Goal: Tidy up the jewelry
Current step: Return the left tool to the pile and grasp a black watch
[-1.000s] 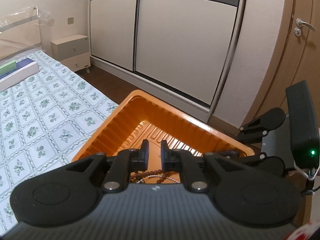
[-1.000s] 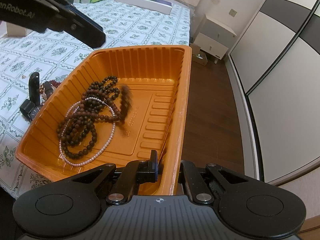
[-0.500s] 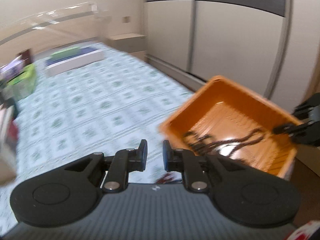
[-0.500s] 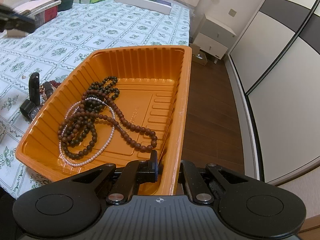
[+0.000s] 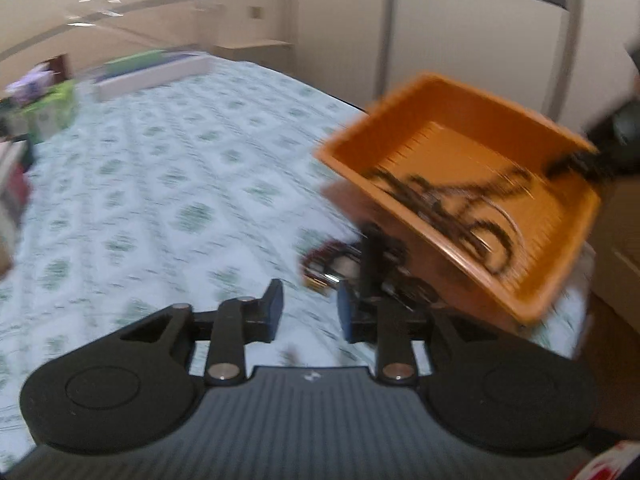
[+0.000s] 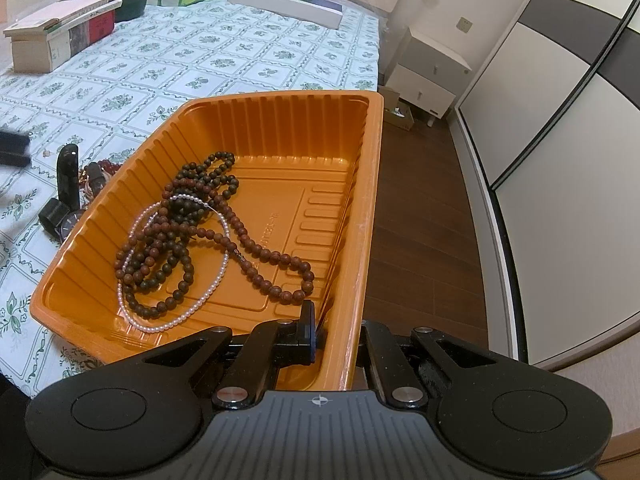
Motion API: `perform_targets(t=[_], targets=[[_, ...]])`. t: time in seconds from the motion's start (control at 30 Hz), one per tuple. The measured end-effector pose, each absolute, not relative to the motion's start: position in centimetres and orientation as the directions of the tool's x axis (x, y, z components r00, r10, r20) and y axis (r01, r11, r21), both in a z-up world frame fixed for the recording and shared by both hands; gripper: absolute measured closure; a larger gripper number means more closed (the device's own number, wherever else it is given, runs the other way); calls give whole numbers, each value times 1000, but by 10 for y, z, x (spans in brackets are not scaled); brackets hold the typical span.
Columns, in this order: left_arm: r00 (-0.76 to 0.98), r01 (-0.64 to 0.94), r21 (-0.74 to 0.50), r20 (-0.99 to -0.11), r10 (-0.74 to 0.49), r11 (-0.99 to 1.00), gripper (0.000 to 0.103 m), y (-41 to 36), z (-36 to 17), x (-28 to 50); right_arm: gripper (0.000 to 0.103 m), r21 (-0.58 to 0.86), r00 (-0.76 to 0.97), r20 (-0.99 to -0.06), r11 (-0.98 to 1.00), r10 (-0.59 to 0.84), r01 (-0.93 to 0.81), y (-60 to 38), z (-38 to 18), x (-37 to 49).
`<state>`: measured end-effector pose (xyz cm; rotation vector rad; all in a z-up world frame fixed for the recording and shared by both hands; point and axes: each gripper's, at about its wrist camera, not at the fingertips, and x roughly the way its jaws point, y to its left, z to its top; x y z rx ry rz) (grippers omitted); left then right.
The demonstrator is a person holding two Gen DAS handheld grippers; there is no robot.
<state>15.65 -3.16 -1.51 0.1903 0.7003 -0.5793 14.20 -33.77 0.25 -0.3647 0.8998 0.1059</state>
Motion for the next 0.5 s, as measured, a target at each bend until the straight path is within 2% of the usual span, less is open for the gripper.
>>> perform_targets(t=[0.2, 0.47, 0.5], targets=[[564, 686, 74, -683, -464, 724, 62, -62, -38, 146, 98, -265, 620, -782, 934, -62, -241, -338, 3, 142], [506, 726, 58, -720, -475, 686, 63, -74, -49, 161, 98, -266, 619, -783, 934, -64, -239, -338, 1, 142], [503, 726, 54, -722, -476, 686, 67, -74, -49, 161, 98, -266, 619, -783, 934, -64, -239, -338, 1, 142]])
